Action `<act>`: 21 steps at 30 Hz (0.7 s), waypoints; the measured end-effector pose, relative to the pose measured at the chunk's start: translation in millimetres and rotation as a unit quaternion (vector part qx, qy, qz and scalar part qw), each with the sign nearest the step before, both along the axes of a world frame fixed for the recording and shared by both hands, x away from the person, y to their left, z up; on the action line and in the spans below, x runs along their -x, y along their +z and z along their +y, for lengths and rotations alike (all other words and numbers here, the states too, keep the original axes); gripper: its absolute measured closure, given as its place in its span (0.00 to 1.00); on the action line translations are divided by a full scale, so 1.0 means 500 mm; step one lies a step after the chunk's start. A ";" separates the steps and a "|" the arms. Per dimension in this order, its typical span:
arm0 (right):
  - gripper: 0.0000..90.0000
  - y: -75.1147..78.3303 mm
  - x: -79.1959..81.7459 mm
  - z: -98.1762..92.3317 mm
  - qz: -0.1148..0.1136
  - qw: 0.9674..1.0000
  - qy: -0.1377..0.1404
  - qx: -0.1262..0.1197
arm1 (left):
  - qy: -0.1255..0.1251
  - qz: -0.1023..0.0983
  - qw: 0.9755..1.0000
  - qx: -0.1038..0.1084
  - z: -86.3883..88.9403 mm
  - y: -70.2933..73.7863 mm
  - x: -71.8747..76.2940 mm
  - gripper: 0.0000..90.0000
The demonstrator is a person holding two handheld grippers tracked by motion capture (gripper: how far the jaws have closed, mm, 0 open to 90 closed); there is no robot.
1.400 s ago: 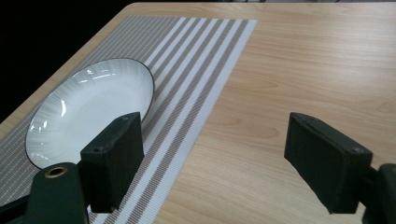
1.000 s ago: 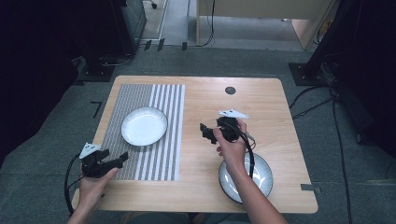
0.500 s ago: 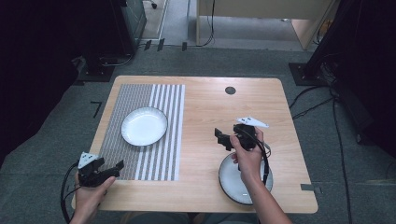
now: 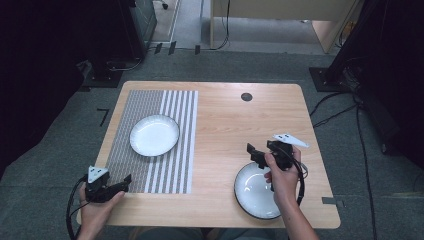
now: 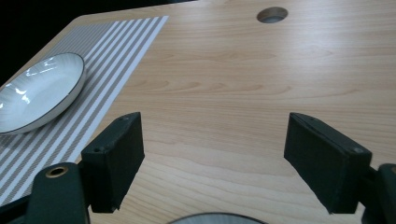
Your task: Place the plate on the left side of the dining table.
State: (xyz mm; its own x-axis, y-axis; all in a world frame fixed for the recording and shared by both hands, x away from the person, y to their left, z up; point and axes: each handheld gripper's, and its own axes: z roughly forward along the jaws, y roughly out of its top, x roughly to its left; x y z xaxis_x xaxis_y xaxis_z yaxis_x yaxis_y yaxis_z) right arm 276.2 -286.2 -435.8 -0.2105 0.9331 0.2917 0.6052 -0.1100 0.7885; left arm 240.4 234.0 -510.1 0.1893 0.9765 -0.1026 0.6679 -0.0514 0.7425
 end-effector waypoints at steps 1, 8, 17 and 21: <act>0.23 -0.001 0.008 -0.016 0.001 1.000 -0.007 0.000 | 0.003 -0.001 1.000 0.000 0.001 0.000 0.000 0.18; 0.23 -0.015 0.036 -0.063 0.005 1.000 -0.027 -0.007 | 0.002 0.003 1.000 -0.003 -0.001 -0.003 -0.001 0.18; 0.23 -0.046 0.074 -0.125 0.015 0.998 -0.056 -0.001 | 0.003 0.009 1.000 0.000 0.001 -0.005 -0.003 0.18; 0.23 -0.055 0.094 -0.153 0.019 0.997 -0.068 -0.009 | 0.003 0.009 1.000 -0.002 0.000 -0.006 -0.003 0.18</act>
